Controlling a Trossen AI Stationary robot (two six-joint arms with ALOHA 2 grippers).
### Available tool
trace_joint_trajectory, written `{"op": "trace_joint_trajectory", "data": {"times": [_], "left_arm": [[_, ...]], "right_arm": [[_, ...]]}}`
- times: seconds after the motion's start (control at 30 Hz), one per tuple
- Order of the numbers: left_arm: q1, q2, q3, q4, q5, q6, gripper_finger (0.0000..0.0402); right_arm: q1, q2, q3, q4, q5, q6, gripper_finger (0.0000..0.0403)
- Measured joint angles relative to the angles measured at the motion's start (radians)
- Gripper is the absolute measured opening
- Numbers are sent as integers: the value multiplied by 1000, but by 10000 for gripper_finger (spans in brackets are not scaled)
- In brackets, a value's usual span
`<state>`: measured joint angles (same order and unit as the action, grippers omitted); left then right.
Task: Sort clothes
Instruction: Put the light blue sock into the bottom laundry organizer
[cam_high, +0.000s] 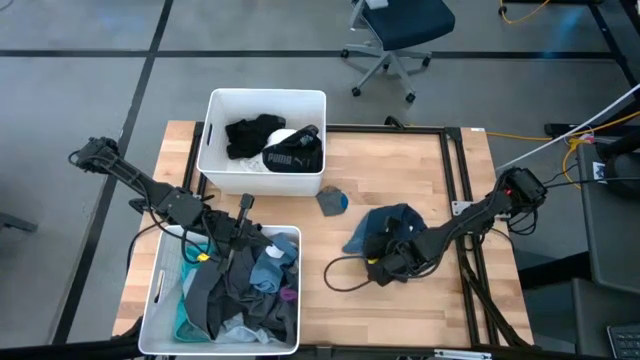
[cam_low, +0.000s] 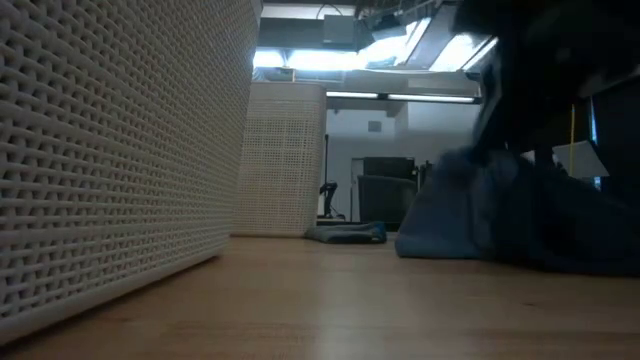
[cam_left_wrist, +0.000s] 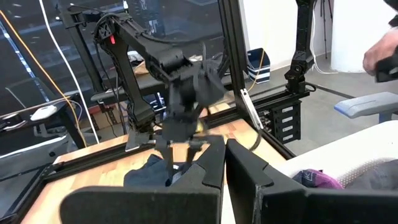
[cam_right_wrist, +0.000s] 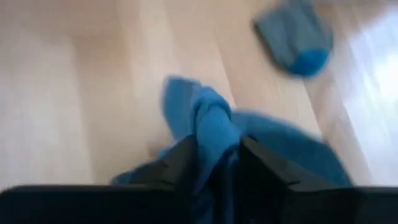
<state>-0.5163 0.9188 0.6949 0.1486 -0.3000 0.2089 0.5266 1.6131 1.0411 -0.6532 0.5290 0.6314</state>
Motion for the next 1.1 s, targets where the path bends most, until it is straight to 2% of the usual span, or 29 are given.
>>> {"op": "trace_joint_trajectory", "data": {"times": [0.07, 0.17, 0.27, 0.37, 0.6, 1.1], "left_arm": [[0, 0, 0, 0, 0, 0, 5], [0, 0, 0, 0, 0, 0, 5], [0, 0, 0, 0, 0, 0, 5], [0, 0, 0, -2, 0, -3, 5], [0, 0, 0, -3, 0, -2, 5], [0, 0, 0, -3, 0, 0, 5]], "right_arm": [[-3, 0, 38, 31, -1, -86, 153], [-3, 0, 65, 175, -18, -204, 195], [-3, 1, 66, 281, -39, -313, 222], [-11, 10, 62, 269, -59, -353, 236], [-69, 40, 6, 206, -35, -263, 234], [-183, 242, -18, 268, -238, -258, 227]]}}
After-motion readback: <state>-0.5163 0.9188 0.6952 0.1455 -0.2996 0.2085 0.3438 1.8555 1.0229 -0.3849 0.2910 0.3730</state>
